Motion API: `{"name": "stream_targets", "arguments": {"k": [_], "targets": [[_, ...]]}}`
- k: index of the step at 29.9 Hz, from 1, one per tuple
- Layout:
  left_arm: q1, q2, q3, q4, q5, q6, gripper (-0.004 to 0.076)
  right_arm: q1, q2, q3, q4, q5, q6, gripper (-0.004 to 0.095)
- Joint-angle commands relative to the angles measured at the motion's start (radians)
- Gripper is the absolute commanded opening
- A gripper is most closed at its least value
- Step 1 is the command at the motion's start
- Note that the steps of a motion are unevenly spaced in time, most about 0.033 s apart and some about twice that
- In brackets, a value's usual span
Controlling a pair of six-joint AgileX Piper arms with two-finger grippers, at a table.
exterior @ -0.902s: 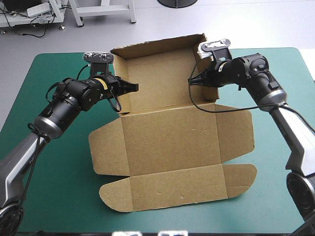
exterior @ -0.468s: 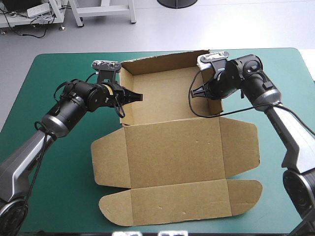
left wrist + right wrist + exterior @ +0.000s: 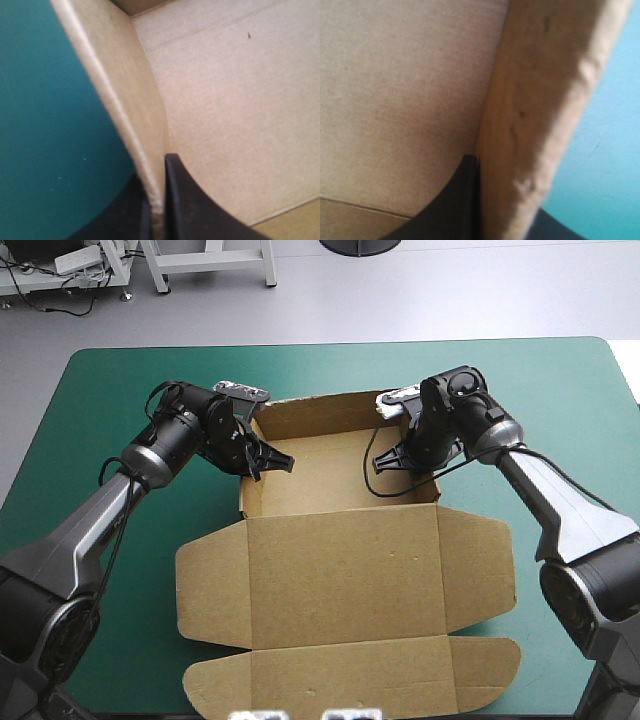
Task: Fold the box
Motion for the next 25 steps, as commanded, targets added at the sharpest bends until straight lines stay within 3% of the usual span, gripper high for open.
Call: {"name": "stream_targets", "arguments": {"k": [1,9,14,25], "targets": [[-0.008,-0.007,-0.096,-0.011,0.022,0.063,-0.0006,0.017,-0.024,-0.031,0.068,0.026,-0.066,-0.0023],[-0.008,0.055,-0.123,-0.003,0.016,0.083,-0.0006,0.015,-0.008,-0.031,0.051,0.026,-0.066,-0.0024],[-0.008,0.090,-0.123,0.001,0.033,0.108,-0.0006,0.015,-0.001,-0.031,-0.039,0.026,-0.007,-0.0024],[-0.008,0.130,-0.123,0.018,0.060,0.106,-0.0006,0.015,0.038,-0.031,-0.011,0.026,0.038,-0.0024]]}}
